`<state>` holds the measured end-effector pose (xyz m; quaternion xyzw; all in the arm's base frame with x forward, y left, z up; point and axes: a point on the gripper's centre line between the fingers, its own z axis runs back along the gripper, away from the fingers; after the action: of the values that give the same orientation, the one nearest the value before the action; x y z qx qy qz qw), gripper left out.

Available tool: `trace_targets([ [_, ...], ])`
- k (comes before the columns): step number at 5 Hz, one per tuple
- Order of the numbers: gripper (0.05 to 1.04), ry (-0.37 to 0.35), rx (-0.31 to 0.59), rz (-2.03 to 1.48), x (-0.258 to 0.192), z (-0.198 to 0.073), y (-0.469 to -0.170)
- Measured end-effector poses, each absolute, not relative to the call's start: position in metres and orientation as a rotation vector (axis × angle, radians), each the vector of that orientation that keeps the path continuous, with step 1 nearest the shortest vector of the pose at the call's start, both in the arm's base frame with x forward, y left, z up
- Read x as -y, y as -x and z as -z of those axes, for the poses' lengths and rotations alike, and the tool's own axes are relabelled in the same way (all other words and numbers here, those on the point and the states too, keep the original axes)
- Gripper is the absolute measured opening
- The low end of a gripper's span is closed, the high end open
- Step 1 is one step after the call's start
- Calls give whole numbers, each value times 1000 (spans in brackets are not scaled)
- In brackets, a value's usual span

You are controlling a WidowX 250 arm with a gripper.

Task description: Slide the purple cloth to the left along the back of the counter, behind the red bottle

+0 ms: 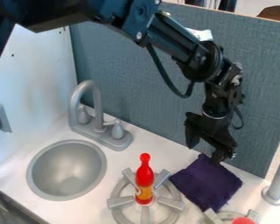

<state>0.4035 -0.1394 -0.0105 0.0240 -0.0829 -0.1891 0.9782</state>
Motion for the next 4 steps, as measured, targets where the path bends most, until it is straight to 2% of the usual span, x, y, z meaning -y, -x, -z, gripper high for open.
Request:
trace_targets([
  [1,1001,-53,116,384,137,30,-396],
  [4,1001,-8,62,440,147,61,-398],
])
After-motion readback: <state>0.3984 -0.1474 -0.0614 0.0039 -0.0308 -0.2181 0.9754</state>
